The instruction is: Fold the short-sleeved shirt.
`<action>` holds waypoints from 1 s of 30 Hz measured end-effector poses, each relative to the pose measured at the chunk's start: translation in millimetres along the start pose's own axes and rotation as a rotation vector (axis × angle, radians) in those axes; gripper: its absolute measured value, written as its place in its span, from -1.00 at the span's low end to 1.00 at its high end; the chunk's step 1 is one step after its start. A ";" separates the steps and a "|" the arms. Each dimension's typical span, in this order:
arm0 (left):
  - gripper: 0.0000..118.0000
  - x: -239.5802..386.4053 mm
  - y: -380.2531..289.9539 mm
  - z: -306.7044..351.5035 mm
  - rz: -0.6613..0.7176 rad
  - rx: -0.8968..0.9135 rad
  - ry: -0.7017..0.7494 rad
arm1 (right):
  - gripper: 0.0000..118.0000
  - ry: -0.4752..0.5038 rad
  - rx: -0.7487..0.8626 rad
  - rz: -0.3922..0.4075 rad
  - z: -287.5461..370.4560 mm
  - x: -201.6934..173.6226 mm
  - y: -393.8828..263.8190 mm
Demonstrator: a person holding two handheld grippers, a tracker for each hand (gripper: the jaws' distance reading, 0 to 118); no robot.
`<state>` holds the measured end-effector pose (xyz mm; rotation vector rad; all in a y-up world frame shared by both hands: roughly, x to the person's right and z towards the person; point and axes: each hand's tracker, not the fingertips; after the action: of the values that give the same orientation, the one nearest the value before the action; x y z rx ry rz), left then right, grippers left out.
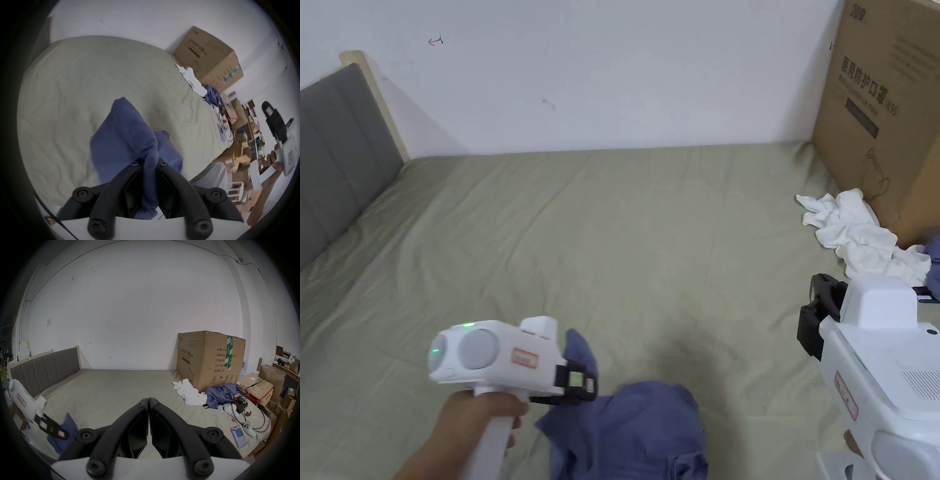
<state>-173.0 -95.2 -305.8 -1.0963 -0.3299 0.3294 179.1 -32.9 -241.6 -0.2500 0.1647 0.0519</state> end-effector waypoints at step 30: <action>0.44 70.7 -40.8 -43.1 -0.256 0.388 0.226 | -0.99 -0.068 -0.008 -0.035 5.2 26.7 -2.1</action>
<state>-87.2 -117.5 -280.1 -0.6906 -0.1913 0.0353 206.3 -32.8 -240.6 -0.2590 0.0926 0.0265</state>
